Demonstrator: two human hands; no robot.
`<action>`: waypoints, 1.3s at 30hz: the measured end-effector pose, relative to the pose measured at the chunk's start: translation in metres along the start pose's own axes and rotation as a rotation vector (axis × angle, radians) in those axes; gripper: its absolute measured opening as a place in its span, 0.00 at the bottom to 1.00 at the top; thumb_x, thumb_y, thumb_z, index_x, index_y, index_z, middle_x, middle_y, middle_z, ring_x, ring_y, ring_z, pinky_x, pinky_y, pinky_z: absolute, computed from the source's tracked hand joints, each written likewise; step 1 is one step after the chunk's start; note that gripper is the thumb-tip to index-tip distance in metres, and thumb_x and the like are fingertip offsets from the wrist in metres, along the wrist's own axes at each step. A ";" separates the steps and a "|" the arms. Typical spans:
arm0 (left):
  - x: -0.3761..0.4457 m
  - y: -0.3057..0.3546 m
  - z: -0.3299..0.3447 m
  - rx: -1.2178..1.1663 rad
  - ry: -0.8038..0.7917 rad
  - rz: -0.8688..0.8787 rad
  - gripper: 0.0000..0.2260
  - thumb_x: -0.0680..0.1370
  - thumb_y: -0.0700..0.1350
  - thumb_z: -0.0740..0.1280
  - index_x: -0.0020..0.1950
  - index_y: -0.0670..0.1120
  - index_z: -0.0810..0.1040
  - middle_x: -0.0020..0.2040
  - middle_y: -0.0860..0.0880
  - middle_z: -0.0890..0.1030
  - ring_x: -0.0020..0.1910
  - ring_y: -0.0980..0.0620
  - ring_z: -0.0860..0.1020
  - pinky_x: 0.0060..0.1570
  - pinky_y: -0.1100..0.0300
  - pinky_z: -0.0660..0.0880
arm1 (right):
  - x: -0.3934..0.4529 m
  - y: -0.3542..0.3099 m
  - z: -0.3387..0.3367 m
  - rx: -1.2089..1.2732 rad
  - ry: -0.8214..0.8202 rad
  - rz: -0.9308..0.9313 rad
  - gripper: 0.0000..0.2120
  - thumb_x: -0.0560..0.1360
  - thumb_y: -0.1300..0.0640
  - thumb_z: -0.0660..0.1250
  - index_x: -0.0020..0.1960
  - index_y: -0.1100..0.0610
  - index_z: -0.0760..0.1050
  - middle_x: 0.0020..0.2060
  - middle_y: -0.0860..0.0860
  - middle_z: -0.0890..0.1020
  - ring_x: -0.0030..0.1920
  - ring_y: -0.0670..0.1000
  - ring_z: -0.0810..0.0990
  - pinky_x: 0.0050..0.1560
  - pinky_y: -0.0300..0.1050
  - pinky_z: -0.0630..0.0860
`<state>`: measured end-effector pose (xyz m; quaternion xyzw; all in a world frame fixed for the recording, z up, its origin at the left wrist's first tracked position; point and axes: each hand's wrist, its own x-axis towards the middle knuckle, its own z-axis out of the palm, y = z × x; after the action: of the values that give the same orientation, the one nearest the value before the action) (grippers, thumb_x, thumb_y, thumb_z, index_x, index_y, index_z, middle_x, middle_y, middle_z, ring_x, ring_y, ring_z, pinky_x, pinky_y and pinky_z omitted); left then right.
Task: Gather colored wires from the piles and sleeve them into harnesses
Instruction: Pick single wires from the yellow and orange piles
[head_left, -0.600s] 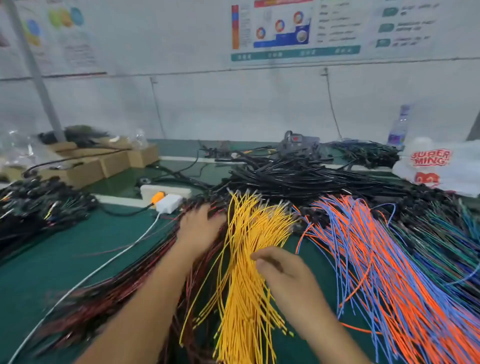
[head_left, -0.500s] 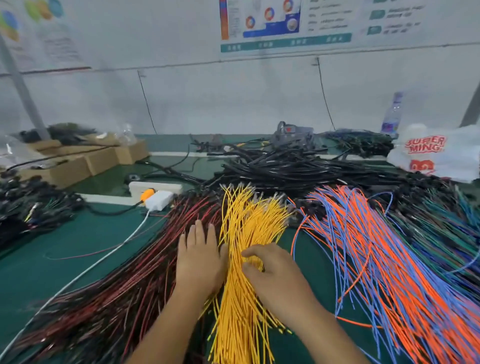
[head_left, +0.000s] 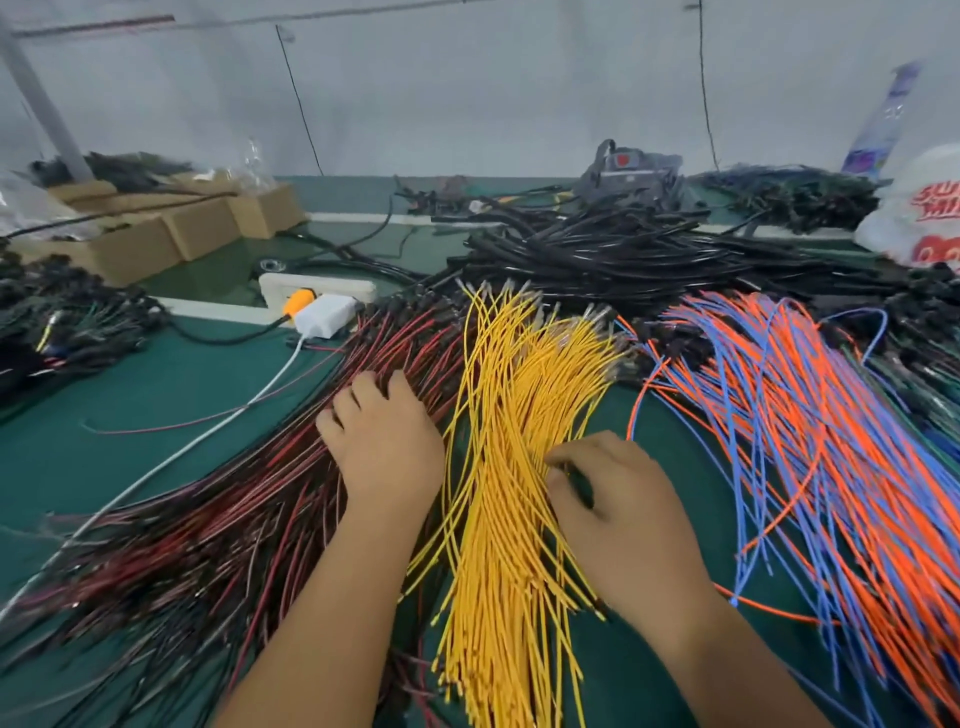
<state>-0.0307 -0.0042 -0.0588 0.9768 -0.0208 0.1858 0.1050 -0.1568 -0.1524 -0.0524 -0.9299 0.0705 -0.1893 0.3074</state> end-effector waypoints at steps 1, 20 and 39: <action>0.001 -0.001 -0.001 -0.007 0.013 -0.006 0.18 0.81 0.48 0.57 0.70 0.46 0.67 0.68 0.42 0.67 0.66 0.40 0.65 0.64 0.45 0.60 | 0.000 0.000 0.000 0.028 0.016 -0.005 0.10 0.79 0.53 0.62 0.56 0.50 0.80 0.50 0.44 0.77 0.55 0.47 0.74 0.61 0.49 0.70; 0.048 -0.018 -0.018 -0.171 -0.262 0.211 0.14 0.79 0.46 0.61 0.65 0.50 0.73 0.68 0.45 0.70 0.68 0.41 0.62 0.64 0.46 0.63 | -0.004 0.007 -0.003 0.330 0.106 0.132 0.08 0.77 0.56 0.65 0.43 0.47 0.81 0.39 0.39 0.81 0.43 0.35 0.76 0.39 0.26 0.67; 0.078 -0.031 -0.049 -1.188 -0.101 -0.226 0.10 0.83 0.42 0.53 0.52 0.45 0.73 0.32 0.51 0.66 0.28 0.54 0.61 0.31 0.58 0.59 | -0.013 0.002 -0.008 0.101 0.017 -0.028 0.07 0.79 0.53 0.63 0.48 0.44 0.79 0.43 0.39 0.79 0.49 0.39 0.75 0.46 0.33 0.70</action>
<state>0.0265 0.0366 0.0079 0.7550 -0.0219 0.0834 0.6501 -0.1715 -0.1547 -0.0517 -0.9124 0.0504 -0.2047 0.3508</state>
